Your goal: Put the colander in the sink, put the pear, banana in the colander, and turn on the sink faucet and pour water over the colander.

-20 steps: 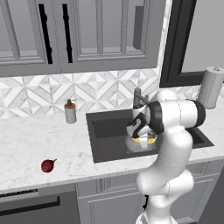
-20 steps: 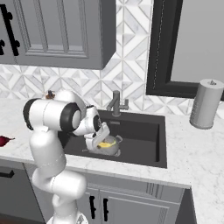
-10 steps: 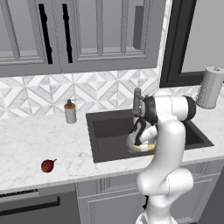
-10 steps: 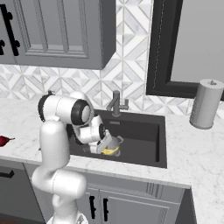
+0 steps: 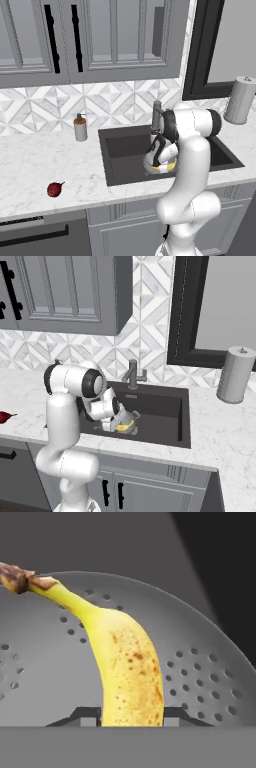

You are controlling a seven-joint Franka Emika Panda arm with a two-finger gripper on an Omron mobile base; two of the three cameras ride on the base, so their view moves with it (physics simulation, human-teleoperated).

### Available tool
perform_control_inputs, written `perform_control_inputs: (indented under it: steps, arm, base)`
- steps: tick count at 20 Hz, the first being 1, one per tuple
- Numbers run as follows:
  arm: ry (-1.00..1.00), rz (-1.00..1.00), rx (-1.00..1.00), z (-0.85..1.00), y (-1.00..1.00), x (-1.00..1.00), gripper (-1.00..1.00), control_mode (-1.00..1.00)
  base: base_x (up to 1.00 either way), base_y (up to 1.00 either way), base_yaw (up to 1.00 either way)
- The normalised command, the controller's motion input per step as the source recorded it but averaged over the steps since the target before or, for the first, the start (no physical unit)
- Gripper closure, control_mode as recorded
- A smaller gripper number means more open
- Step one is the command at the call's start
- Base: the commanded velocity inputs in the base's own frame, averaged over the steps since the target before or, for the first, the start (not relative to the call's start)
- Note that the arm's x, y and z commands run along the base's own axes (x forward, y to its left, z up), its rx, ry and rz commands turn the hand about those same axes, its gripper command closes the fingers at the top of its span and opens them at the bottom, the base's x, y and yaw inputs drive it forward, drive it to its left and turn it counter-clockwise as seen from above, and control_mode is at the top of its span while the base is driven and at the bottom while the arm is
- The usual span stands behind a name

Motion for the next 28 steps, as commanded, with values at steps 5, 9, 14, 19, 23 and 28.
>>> perform_control_inputs:
  steps: [5, 9, 14, 19, 23, 28]
  arm:
    - [-0.05, 0.0, 0.0, 0.42, 0.01, 0.0, -1.0, -1.0]
    - [0.0, 0.0, -0.03, 0.42, 0.19, -0.02, -1.0, -1.0]
    - [-0.04, 0.0, -0.02, 0.97, 0.46, -0.05, -1.0, -1.0]
    - [0.0, 0.03, -0.03, 1.0, 0.34, -0.06, -1.0, -1.0]
    - [-0.01, 0.11, -0.06, 1.0, 0.42, -0.41, -1.0, -1.0]
    - [0.0, 0.26, -0.11, 0.75, 0.61, -0.8, -1.0, -1.0]
  base:
    - [0.0, 0.0, 0.0]
    - [0.0, 0.0, 0.0]
    - [0.0, 0.0, 0.0]
    - [0.0, 0.0, 0.0]
    - [0.0, 0.0, 0.0]
    - [0.0, 0.0, 0.0]
